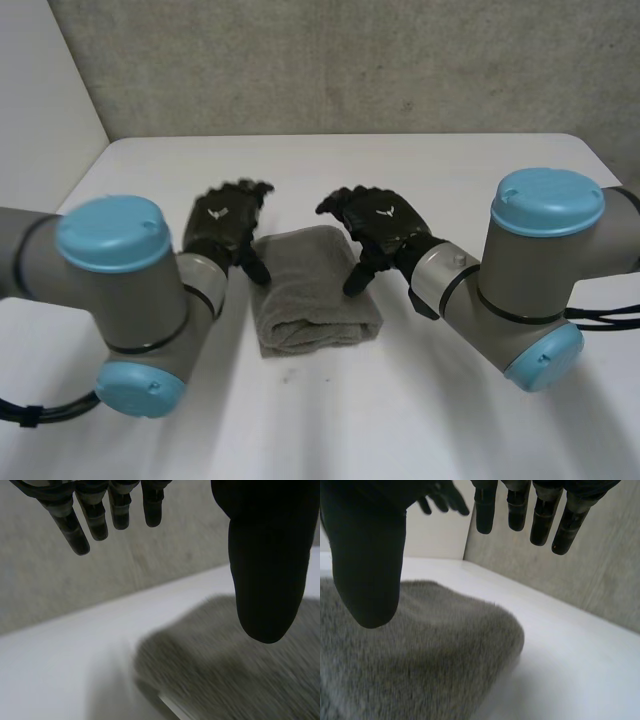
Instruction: Fold the towel.
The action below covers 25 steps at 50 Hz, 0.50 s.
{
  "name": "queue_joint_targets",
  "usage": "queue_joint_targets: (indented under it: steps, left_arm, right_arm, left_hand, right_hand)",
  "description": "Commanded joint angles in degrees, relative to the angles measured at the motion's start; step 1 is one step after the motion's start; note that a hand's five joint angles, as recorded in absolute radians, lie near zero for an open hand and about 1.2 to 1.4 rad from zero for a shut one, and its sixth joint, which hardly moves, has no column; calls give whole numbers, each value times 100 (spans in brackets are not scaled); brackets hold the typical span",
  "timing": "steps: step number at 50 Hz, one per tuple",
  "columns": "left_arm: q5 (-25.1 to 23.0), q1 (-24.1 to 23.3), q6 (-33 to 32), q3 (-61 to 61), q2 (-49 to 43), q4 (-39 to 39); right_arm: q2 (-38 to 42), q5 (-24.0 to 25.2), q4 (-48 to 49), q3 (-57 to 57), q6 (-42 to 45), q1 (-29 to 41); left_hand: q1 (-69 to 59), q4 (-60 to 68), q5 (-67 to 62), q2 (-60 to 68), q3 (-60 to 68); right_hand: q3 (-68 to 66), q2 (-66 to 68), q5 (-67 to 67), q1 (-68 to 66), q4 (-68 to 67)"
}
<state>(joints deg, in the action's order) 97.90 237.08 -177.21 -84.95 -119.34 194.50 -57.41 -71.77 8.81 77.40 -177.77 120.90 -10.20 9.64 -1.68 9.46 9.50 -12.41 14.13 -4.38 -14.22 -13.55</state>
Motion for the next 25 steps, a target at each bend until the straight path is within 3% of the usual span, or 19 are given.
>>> queue_joint_targets:
  steps: [1,7,11,18,21,22,25]
  left_arm:
    - [36,-101,91,-39,-580,-421]
    - [194,-92,73,-57,-556,-527]
    - [212,-92,73,-48,-283,-545]
    - [194,-39,12,128,886,-545]
    - [212,57,-199,478,1806,-745]
    - [212,57,-199,479,1809,-747]
    - [221,330,-226,708,2354,-1248]
  right_arm:
    - [923,321,-423,-549,32,-154]
    - [1460,331,-818,-1024,593,-155]
    - [1382,260,-916,-1219,867,-172]
    - [-130,225,-872,-1210,744,-497]
    - [-1234,-134,-846,-1254,245,-847]
    - [-1237,-135,-846,-1254,243,-849]
    - [-2053,-765,-1029,-1298,76,-1331]
  left_hand:
    - [20,36,168,54,50]
    - [20,36,168,54,50]
    - [20,36,168,54,50]
    - [20,36,168,54,50]
    - [-251,307,-103,325,321]
    - [-253,310,-105,328,323]
    - [-287,343,-139,361,357]
  right_hand:
    - [241,-413,438,422,355]
    - [241,-413,438,422,355]
    - [241,-413,438,422,355]
    - [241,-413,438,422,355]
    - [241,-413,438,422,355]
    - [241,-413,438,422,355]
    - [241,-413,438,422,355]
